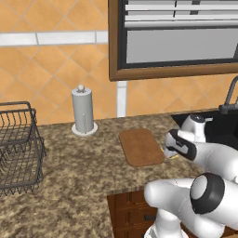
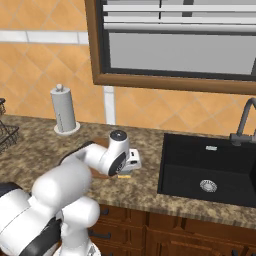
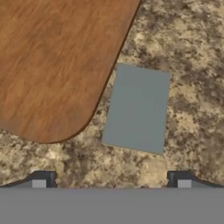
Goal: Pick up the sponge from the counter and clean the cutting board by briefly scrubbing or pressing down on the cutting board. Once finished, release the sponge.
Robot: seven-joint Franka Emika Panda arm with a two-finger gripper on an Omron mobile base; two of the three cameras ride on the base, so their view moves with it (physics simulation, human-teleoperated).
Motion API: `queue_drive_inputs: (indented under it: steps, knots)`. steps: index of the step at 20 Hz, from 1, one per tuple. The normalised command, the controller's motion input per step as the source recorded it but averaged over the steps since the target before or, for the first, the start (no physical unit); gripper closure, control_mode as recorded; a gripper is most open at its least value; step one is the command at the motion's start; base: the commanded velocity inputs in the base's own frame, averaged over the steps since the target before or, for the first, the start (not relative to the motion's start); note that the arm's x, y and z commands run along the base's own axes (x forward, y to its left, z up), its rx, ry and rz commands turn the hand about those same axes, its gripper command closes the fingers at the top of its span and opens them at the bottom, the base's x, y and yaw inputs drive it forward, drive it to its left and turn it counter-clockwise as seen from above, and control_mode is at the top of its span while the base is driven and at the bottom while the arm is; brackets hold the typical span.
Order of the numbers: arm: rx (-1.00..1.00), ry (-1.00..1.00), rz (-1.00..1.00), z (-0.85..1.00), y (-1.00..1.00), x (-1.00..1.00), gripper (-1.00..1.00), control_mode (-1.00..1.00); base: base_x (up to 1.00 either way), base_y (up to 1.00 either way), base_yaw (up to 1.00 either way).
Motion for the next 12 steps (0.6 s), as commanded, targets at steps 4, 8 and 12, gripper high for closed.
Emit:
queue_drive_inputs:
  steps: [4,8,12]
  knots:
    - [0.00,0.00,0.00,-0.15,-0.07,0.18,-1.00,-1.00,0.00,0.00,0.00]
    - [0.00,0.00,0.00,-0.20,-0.15,0.15,-1.00,-1.00,0.00,0.00,0.00]
    - [0.00,0.00,0.00,-0.20,-0.08,0.19,-1.00,-1.00,0.00,0.00,0.00]
